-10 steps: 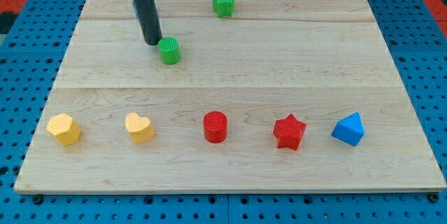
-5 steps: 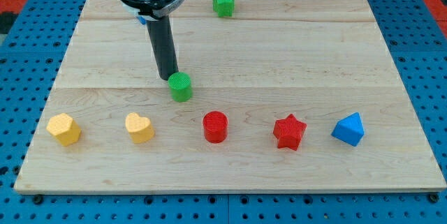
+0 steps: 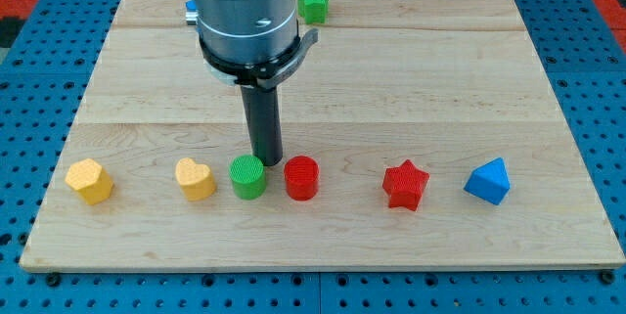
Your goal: Place the green circle to the left side of the red circle
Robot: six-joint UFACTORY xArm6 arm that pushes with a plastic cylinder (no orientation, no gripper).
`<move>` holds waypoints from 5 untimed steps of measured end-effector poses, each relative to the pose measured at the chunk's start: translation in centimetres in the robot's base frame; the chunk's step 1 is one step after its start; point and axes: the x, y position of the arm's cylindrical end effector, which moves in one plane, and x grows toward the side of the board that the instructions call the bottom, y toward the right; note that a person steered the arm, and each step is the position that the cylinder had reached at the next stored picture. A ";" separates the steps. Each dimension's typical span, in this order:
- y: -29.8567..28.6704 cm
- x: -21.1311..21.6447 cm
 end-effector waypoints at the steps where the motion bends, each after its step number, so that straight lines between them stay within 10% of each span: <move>1: 0.2 -4.7; 3: 1.3 -20.1; 5: -3.9 -25.5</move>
